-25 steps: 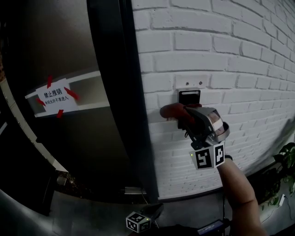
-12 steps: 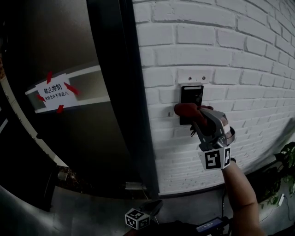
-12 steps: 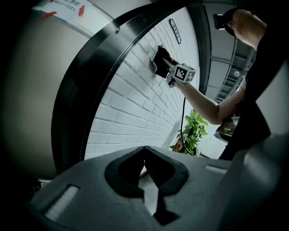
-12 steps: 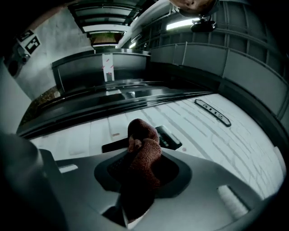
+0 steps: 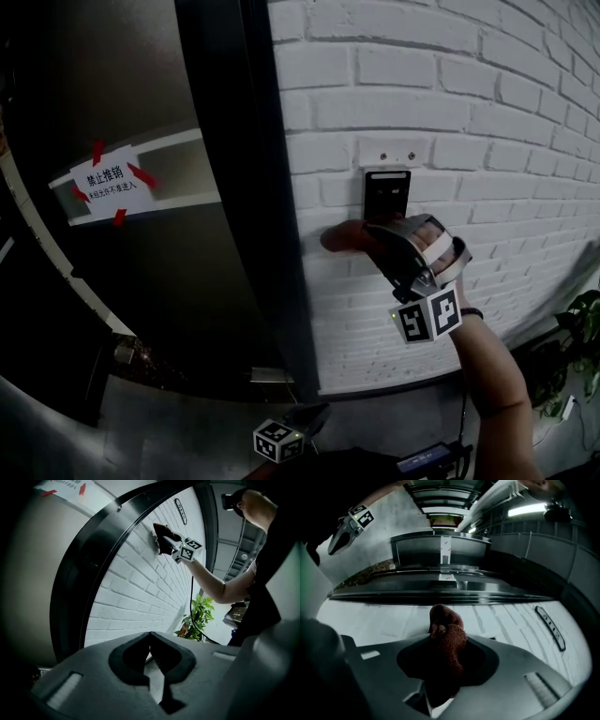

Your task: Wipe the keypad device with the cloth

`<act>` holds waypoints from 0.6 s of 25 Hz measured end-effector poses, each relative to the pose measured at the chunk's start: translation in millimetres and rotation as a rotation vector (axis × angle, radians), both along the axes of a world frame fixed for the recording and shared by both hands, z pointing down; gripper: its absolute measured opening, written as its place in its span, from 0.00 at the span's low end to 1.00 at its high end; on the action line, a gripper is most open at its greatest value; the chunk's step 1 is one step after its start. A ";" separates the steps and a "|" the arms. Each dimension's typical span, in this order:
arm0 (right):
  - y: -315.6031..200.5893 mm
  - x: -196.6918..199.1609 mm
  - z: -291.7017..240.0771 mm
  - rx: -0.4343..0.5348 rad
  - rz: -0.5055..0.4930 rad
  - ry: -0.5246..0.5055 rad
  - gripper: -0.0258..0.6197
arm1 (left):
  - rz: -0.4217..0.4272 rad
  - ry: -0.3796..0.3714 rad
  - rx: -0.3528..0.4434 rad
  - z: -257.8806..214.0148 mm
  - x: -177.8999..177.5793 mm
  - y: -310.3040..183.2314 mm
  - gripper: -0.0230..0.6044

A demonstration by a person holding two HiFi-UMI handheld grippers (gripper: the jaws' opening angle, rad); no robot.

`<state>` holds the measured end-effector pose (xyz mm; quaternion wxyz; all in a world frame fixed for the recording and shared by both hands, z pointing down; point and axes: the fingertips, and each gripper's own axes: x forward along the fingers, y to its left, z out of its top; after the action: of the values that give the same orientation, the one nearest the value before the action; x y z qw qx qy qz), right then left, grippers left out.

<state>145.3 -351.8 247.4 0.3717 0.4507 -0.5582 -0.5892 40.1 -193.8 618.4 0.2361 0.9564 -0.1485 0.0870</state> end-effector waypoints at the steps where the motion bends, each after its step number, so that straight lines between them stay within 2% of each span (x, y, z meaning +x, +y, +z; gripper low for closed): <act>1: -2.3 -5.7 -19.1 0.039 0.001 0.005 0.22 | 0.003 0.003 0.001 -1.5 0.8 -0.2 0.04; 4: -3.6 -6.1 -85.3 0.123 -0.012 -0.124 0.22 | 0.001 0.012 -0.011 -4.7 0.8 -0.8 0.04; 6: -0.4 8.3 -119.1 0.135 -0.028 -0.269 0.22 | -0.004 0.012 -0.013 -4.0 -0.3 -1.4 0.04; 8: 5.1 32.3 -139.3 0.114 -0.071 -0.463 0.22 | -0.005 0.005 -0.005 -0.7 -2.7 -1.7 0.04; 9: 8.6 44.0 -141.8 0.091 -0.099 -0.554 0.22 | -0.006 0.001 -0.005 1.1 -4.3 -1.6 0.04; 10: 12.5 52.8 -139.1 0.075 -0.114 -0.602 0.22 | -0.008 -0.002 -0.008 2.7 -5.7 -1.4 0.04; 13: 22.0 65.4 -114.5 0.087 -0.083 -0.597 0.21 | -0.005 -0.003 -0.013 3.1 -5.7 -1.2 0.04; 15: 23.1 78.7 -91.6 0.076 -0.073 -0.705 0.21 | 0.005 -0.002 -0.007 1.2 -3.3 -0.9 0.04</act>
<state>224.1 -328.8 155.8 0.1179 0.6197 -0.6454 -0.4307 36.8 -194.7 619.6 0.2391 0.9558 -0.1459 0.0890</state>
